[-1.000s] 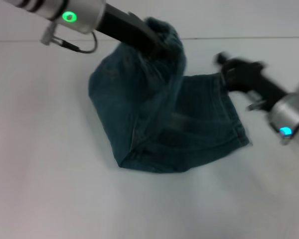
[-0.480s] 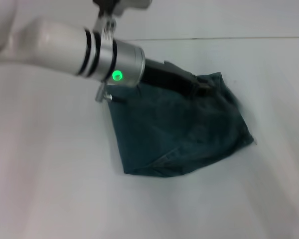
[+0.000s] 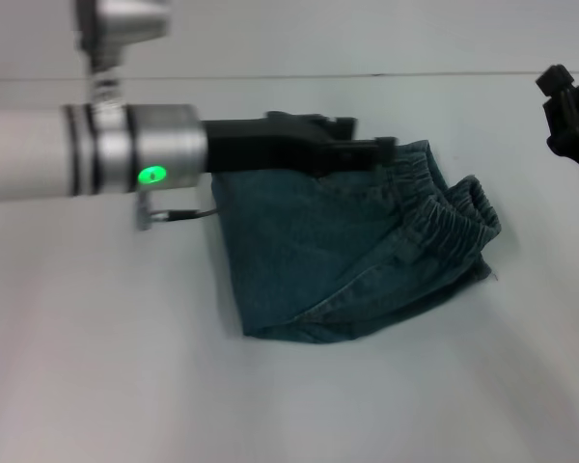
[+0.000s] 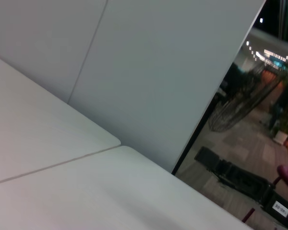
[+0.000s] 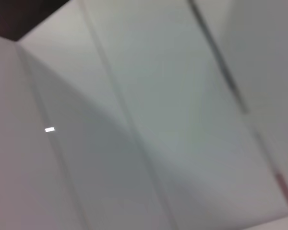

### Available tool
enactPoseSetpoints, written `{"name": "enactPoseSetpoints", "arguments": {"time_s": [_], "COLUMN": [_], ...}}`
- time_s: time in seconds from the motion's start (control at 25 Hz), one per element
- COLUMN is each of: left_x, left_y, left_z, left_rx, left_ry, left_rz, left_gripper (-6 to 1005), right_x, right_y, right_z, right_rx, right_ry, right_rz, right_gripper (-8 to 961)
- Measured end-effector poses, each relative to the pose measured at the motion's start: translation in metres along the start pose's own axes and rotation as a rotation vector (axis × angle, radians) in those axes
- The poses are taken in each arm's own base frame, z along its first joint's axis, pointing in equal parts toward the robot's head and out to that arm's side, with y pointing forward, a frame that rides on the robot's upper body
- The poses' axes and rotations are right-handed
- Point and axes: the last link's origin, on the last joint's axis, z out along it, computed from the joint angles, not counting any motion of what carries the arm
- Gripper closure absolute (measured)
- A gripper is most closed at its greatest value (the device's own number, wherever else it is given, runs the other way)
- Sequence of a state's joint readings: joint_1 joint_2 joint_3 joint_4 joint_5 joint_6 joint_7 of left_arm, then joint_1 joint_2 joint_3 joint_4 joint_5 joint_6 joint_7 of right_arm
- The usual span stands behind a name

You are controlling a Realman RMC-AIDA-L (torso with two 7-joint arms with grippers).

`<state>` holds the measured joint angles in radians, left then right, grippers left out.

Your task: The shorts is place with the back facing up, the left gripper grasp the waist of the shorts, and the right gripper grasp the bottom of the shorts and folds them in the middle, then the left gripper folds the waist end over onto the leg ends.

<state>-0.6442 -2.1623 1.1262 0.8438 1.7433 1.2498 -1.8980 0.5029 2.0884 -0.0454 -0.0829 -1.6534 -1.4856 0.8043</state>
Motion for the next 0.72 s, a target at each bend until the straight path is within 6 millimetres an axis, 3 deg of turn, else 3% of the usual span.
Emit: {"name": "enactPoseSetpoints", "arguments": {"time_s": [0.16,0.2,0.24,0.28,0.52,0.72], "left_x": [-0.016,-0.016,-0.032,-0.035,-0.066,-0.080], "left_y": [-0.005,-0.005,-0.008,-0.008,-0.004,0.002], "left_z": [-0.040,-0.040,-0.070,-0.074,-0.128,-0.146], "left_rx": [-0.010,-0.010,0.002,0.002,0.016,0.008], "left_ry": [0.081,0.081,0.135,0.139,0.195,0.136], "left_rz": [-0.046,-0.046,-0.072,-0.074,-0.100,-0.097], "left_gripper": [221,203,186,169,64,47], "right_x": [-0.017,-0.024,-0.031,-0.038,-0.064,-0.071], "right_y": [-0.002,-0.001,0.001,0.005,0.028,0.022], "right_z": [0.000,0.001,0.001,0.001,-0.007,-0.018], "right_rx": [-0.105,-0.153,-0.202,-0.268,-0.614,-0.629], "right_ry": [0.022,0.041,0.060,0.094,0.457,0.749], "right_rz": [0.094,0.120,0.147,0.162,0.063,-0.054], "right_gripper": [853,843,833,823,626,370]}}
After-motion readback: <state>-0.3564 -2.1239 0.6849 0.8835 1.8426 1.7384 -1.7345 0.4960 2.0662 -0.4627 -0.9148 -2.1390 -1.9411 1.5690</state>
